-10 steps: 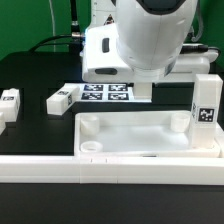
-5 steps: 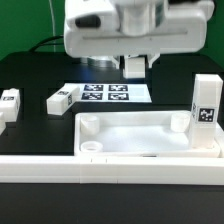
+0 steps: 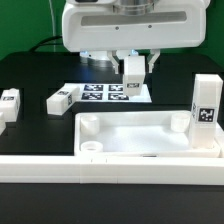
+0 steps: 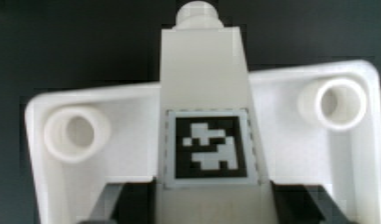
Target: Assemble desk
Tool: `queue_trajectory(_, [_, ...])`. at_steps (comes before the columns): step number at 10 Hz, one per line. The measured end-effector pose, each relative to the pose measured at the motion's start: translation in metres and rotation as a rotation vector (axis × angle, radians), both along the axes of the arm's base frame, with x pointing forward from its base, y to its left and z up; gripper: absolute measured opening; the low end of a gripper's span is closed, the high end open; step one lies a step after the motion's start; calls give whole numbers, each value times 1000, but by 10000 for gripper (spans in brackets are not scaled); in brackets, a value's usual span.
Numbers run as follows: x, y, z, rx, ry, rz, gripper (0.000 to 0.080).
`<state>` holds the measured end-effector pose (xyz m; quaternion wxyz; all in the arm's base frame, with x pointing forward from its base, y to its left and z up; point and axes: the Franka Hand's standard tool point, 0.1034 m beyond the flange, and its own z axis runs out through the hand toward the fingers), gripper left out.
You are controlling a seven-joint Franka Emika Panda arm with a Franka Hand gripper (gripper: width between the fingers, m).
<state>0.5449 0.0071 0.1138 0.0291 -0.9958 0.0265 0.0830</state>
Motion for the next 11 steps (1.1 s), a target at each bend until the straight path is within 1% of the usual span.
queue_trajectory(1, [5, -3, 6, 0, -43, -6, 291])
queue_trajectory(3, [25, -5, 26, -7, -153, -12, 291])
queue_trajectory(4, [29, -5, 35, -8, -183, -15, 291])
queue_trajectory(5, [36, -4, 40, -19, -277, -14, 291])
queue_trajectory(6, [34, -6, 35, -32, -342, -16, 291])
queue_trajectory(7, [30, -6, 32, -32, -334, -16, 291])
queue_trajectory(9, [32, -7, 32, -33, -335, -17, 291])
queue_trajectory(11, [49, -21, 39, -46, -391, 43, 291])
